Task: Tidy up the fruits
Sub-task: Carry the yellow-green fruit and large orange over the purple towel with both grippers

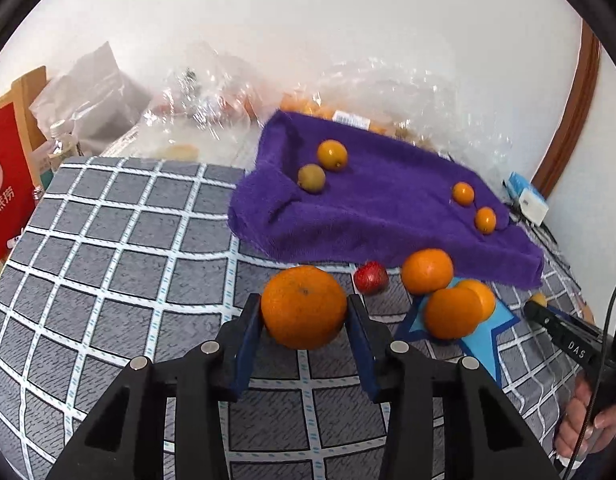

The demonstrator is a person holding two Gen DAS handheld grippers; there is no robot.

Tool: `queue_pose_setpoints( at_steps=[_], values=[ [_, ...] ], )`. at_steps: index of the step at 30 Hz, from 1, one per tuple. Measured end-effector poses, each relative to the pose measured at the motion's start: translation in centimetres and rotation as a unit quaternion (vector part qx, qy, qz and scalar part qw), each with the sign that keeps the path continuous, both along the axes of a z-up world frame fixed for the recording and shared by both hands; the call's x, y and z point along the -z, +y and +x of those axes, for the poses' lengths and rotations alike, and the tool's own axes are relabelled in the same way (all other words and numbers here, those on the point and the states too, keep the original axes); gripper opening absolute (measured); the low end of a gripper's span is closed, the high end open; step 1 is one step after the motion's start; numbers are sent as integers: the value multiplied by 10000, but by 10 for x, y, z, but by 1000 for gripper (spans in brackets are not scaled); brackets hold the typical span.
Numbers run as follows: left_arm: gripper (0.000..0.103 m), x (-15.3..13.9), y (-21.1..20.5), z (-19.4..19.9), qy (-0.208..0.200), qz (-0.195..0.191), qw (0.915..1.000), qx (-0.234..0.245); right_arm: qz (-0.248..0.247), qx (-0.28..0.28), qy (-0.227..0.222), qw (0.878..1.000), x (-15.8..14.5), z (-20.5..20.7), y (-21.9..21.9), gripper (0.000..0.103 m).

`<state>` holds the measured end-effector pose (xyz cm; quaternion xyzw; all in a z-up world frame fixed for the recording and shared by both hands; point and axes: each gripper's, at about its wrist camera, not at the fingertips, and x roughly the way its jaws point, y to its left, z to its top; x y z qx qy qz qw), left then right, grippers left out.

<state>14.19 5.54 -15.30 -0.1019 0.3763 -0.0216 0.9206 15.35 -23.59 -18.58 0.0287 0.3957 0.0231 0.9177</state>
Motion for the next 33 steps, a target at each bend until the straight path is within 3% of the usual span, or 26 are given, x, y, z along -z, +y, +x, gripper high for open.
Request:
queue_pose_setpoints(
  at_steps=[12, 20, 27, 33],
  values=[
    [40, -19, 8, -14, -580, -65, 9981, -194, -88, 4, -272, 9996, -26, -13, 3, 28],
    [40, -41, 9, -16, -533, -176, 9982, -220, -181, -24, -522, 9985, -51, -10, -6, 28],
    [40, -77, -6, 0, -632, 147, 9978, -170, -10, 60, -667, 9978, -72, 10, -15, 28],
    [40, -84, -24, 24, -645, 330, 9973, -98, -182, 152, -921, 9955, -87, 25, -10, 28]
  ],
)
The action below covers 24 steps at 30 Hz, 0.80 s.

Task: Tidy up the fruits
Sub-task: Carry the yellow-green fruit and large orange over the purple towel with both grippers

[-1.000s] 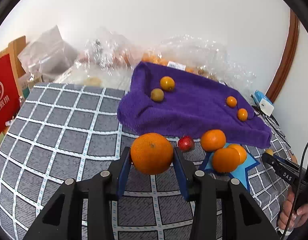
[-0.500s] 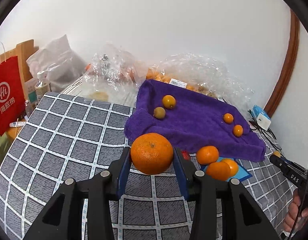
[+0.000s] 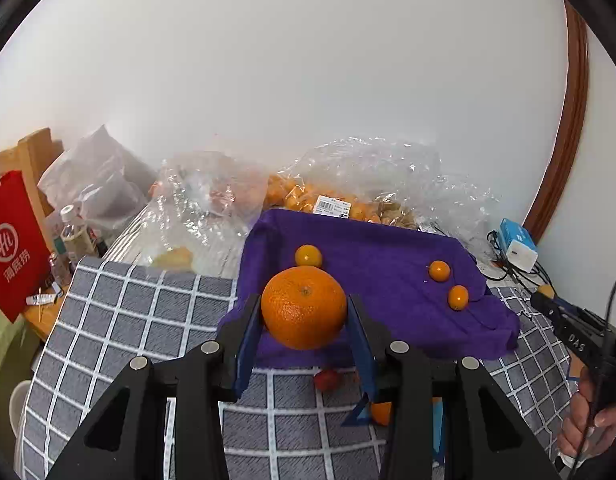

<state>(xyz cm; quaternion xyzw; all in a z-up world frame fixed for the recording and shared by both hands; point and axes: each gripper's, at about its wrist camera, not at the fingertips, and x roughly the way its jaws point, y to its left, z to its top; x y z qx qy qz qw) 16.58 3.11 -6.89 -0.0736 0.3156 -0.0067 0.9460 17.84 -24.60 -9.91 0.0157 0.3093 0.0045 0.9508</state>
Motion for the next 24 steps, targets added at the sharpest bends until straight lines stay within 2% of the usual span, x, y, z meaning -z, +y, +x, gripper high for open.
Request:
queue_pose_setpoints(
  at_steps=[3, 11, 17, 20, 24],
  values=[
    [40, -1, -3, 11, -11, -10, 10000, 82, 170, -111, -23, 9998, -5, 7, 0, 28],
    [40, 3, -2, 49, -10, -121, 9999, -10, 44, -229, -49, 9997, -5, 34, 12, 28],
    [40, 25, 10, 77, 84, -336, 9994, 53, 103, -285, 147, 9994, 16, 57, 13, 28],
    [40, 39, 19, 83, 279, -275, 9992, 39, 218, -337, 304, 9987, 31, 64, 11, 28],
    [40, 45, 30, 84, 349, -299, 9989, -66, 50, -309, 530, 9981, 47, 72, 10, 28]
  ],
)
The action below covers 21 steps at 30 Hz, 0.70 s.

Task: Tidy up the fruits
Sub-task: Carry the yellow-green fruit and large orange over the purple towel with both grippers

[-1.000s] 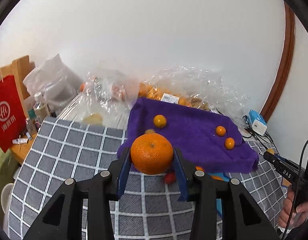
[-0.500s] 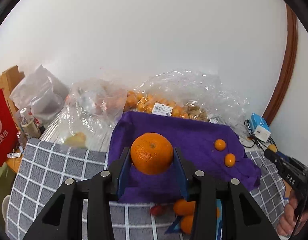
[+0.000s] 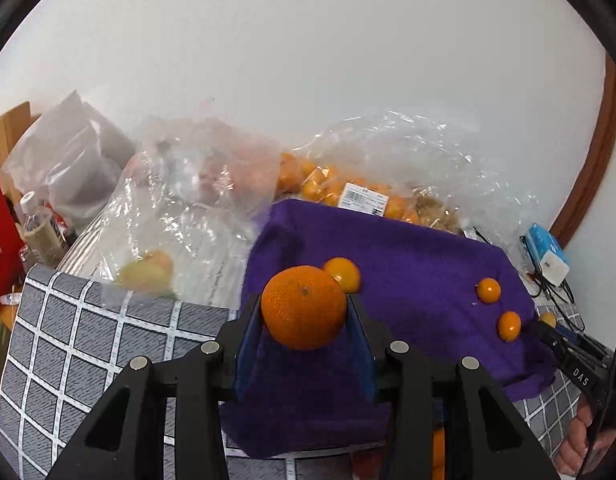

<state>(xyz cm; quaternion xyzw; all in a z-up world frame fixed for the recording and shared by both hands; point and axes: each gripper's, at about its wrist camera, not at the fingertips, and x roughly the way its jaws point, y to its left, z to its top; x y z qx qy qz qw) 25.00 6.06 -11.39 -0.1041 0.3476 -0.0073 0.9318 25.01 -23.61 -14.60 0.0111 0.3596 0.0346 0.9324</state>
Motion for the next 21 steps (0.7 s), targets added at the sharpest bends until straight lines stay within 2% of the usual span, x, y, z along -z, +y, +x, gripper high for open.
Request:
queue_pose_setpoints(
  at_steps=[4, 13, 21],
  values=[
    [40, 4, 1, 2, 44, -210, 9998, 48, 28, -52, 72, 10000, 4, 0, 0, 28],
    [40, 16, -29, 4, 149, 30, 9995, 269, -386, -182, 238, 9988, 18, -1, 16, 28],
    [40, 24, -33, 7, 237, 104, 9995, 204, -250, -178, 362, 9989, 24, 1, 16, 28]
  ],
)
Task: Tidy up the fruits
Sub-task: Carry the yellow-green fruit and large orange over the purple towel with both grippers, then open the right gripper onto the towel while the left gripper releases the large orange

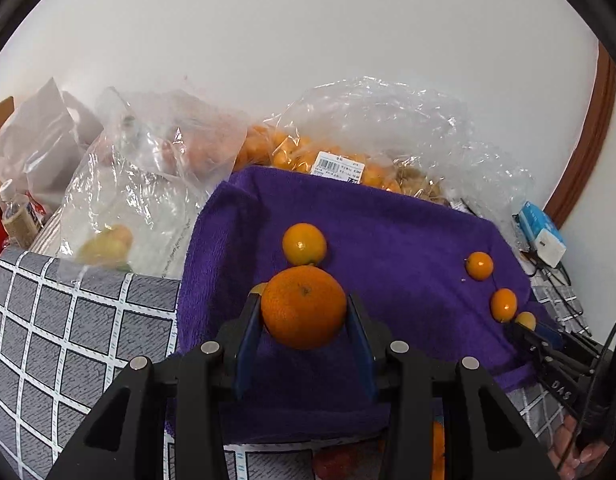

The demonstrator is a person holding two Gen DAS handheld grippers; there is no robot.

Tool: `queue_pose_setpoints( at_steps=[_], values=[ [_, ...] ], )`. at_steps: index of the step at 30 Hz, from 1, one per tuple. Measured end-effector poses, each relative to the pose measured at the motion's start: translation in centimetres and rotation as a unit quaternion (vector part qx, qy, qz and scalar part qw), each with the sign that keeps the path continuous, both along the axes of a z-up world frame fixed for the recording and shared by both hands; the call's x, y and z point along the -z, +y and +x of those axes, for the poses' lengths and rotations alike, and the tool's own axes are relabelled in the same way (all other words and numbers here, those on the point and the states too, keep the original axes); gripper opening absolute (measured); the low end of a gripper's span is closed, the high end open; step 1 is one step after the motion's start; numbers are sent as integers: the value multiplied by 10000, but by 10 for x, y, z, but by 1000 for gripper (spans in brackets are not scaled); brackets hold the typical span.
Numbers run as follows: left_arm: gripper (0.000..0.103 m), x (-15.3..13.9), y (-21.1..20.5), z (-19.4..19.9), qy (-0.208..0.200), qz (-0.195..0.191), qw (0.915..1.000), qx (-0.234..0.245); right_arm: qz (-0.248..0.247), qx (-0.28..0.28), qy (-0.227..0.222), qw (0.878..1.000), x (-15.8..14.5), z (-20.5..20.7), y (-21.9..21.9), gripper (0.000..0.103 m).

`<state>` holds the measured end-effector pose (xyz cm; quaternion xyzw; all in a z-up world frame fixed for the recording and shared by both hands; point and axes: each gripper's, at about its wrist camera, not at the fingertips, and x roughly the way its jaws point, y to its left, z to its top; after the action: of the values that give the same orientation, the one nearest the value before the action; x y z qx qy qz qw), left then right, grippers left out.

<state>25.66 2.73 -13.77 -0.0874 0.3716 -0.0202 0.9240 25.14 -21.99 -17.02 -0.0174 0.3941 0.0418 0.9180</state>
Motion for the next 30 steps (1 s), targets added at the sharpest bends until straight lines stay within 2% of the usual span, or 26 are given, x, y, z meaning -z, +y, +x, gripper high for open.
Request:
queue_pose_setpoints(
  at_steps=[3, 10, 12, 14, 17, 19, 22, 27, 30],
  values=[
    [40, 2, -1, 2, 64, 50, 10000, -39, 191, 45, 104, 9998, 1, 2, -4, 28],
    [40, 8, -3, 2, 117, 215, 9997, -76, 153, 89, 75, 9998, 1, 0, -3, 30],
    [40, 9, -4, 3, 124, 260, 9996, -65, 161, 95, 61, 9998, 1, -1, -4, 35],
    [40, 9, -5, 3, 128, 335, 9993, -56, 200, 60, 30, 9998, 0, -2, -4, 44],
    [40, 9, -6, 4, 162, 366, 9992, -40, 31, 69, -45, 10000, -3, -5, 1, 58],
    [40, 8, -5, 4, 140, 336, 9993, -40, -34, 61, -154, 9999, -8, -8, 3, 63],
    [47, 6, -4, 3, 71, 327, 9994, -76, 92, 64, -287, 9995, -12, -12, 1, 72],
    [53, -1, 1, -2, -75, 139, 9998, -127, 268, 14, -342, 9991, -14, -16, 0, 73],
    [53, -6, 1, -6, -178, 130, 9996, -148, 81, -112, -389, 9991, -15, -20, 8, 73]
  ],
)
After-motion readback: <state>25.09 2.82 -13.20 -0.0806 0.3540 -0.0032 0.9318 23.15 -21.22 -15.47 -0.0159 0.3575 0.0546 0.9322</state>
